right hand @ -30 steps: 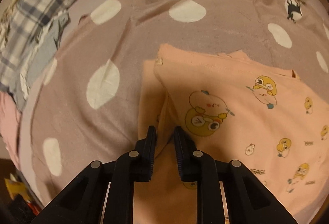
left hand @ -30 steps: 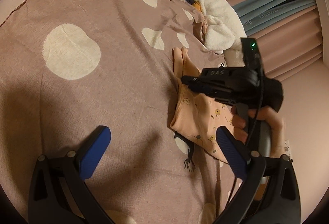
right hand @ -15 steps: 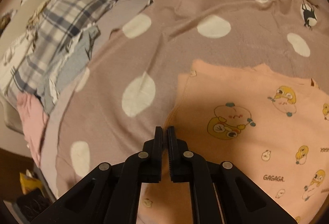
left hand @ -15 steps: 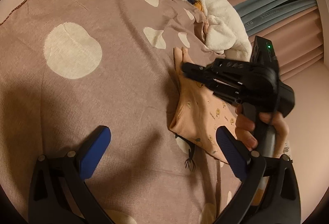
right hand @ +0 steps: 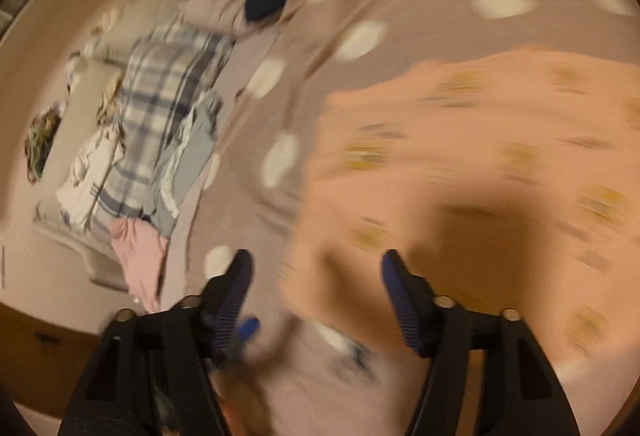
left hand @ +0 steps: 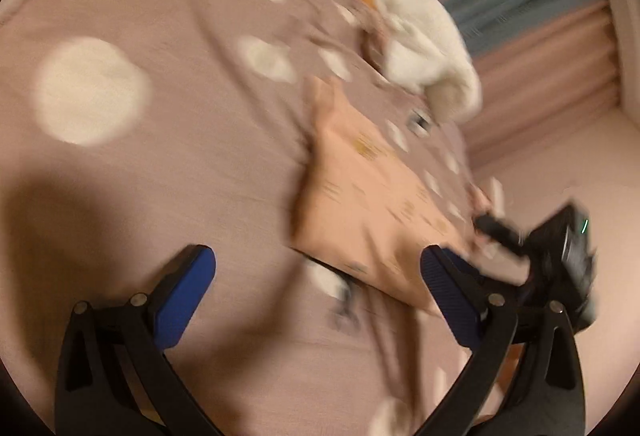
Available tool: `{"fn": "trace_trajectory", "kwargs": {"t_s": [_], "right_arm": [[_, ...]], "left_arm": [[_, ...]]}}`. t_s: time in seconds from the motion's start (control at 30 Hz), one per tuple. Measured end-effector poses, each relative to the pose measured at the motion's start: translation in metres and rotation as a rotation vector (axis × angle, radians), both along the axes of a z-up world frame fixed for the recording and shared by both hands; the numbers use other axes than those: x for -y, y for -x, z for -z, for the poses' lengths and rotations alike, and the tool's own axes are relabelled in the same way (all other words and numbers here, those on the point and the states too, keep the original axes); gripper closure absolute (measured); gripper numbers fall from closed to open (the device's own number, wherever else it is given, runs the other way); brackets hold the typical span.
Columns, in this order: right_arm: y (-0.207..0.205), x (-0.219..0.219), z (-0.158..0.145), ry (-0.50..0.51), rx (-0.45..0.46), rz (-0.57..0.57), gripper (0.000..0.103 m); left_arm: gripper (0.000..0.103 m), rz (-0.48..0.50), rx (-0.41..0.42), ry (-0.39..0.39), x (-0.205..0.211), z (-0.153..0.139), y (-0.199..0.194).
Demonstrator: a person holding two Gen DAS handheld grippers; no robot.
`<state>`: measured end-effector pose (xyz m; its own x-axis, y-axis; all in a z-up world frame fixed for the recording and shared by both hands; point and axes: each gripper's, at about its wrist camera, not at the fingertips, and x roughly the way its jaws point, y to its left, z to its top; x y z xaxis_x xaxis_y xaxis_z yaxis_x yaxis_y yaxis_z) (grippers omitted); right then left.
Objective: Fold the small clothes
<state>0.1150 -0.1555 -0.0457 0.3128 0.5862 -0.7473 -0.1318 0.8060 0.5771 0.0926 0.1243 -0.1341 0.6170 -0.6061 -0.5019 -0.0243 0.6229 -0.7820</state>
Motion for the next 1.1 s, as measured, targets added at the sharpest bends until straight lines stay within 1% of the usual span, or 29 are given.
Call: {"fn": "trace_trajectory", "kwargs": {"t_s": [0.03,0.1,0.13,0.17,0.2,0.27,0.33,0.37,0.4,0.43,0.47,0.5,0.53,0.57,0.63,0.67,0.73,0.8,0.83,0.87,0.93,0.97,1.03,1.1], "right_arm": [[0.017,0.019,-0.003,0.024,0.042,0.035,0.016],[0.041,0.053,-0.005,0.057,0.098,0.112,0.014],[0.053,0.072,-0.004,0.065,0.108,0.161,0.011],[0.061,0.088,0.000,0.061,0.104,0.204,0.008],[0.067,0.102,0.006,0.048,0.090,0.253,0.003],[0.074,0.128,0.026,-0.033,0.053,0.335,0.002],[0.077,0.153,0.058,-0.176,-0.016,0.380,0.002],[0.075,0.161,0.073,-0.247,-0.042,0.394,0.002],[0.073,0.167,0.082,-0.316,-0.022,0.407,0.002],[0.071,0.170,0.081,-0.358,0.022,0.408,0.001],[0.065,0.170,0.077,-0.368,0.035,0.391,0.001],[0.055,0.166,0.076,-0.364,0.030,0.357,0.001],[0.042,0.161,0.078,-0.356,0.024,0.321,0.001],[0.033,0.158,0.082,-0.351,0.026,0.308,0.001],[0.021,0.150,0.080,-0.332,0.064,0.325,0.001],[0.017,0.147,0.079,-0.315,0.067,0.323,0.001],[0.002,0.147,0.079,-0.285,0.059,0.325,0.001],[-0.006,0.155,0.080,-0.288,0.076,0.353,0.001],[-0.004,0.156,0.081,-0.285,0.094,0.364,0.001],[0.004,0.162,0.081,-0.278,0.117,0.362,0.001],[0.013,0.160,0.079,-0.236,0.184,0.327,0.001],[0.017,0.159,0.079,-0.206,0.208,0.308,0.001],[0.015,0.150,0.077,-0.141,0.231,0.301,0.001],[0.014,0.145,0.077,-0.097,0.246,0.298,0.000]], "left_arm": [[0.001,0.036,0.013,0.034,0.006,0.000,-0.002],[0.001,0.090,0.028,0.133,0.019,0.005,-0.006],[0.001,0.111,0.025,0.185,0.026,0.010,-0.008],[0.001,0.124,0.016,0.220,0.032,0.014,-0.010],[0.001,0.121,0.020,0.209,0.038,0.015,-0.010],[0.000,0.108,0.052,0.153,0.045,0.012,-0.007],[0.000,0.116,0.066,0.125,0.053,0.009,-0.008],[0.000,0.123,0.069,0.127,0.055,0.009,-0.012],[0.000,0.143,0.066,0.135,0.059,0.009,-0.018],[0.000,0.170,0.059,0.155,0.062,0.010,-0.026],[0.000,0.191,0.047,0.186,0.065,0.014,-0.036],[0.000,0.195,0.035,0.215,0.065,0.016,-0.044],[0.000,0.181,0.024,0.246,0.063,0.020,-0.049],[0.000,0.156,0.016,0.279,0.061,0.022,-0.054],[0.000,0.126,0.006,0.337,0.057,0.025,-0.063],[0.000,0.126,-0.006,0.345,0.056,0.026,-0.066],[0.001,0.143,-0.037,0.333,0.059,0.026,-0.073],[0.001,0.177,-0.035,0.300,0.063,0.021,-0.072],[0.001,0.202,-0.028,0.283,0.066,0.019,-0.069],[0.001,0.201,-0.037,0.273,0.066,0.019,-0.064],[0.005,0.182,-0.082,0.232,0.065,0.019,-0.054],[0.004,0.180,-0.098,0.215,0.065,0.017,-0.049],[0.002,0.165,-0.125,0.227,0.065,0.017,-0.042],[0.002,0.151,-0.155,0.235,0.065,0.021,-0.038]]}}
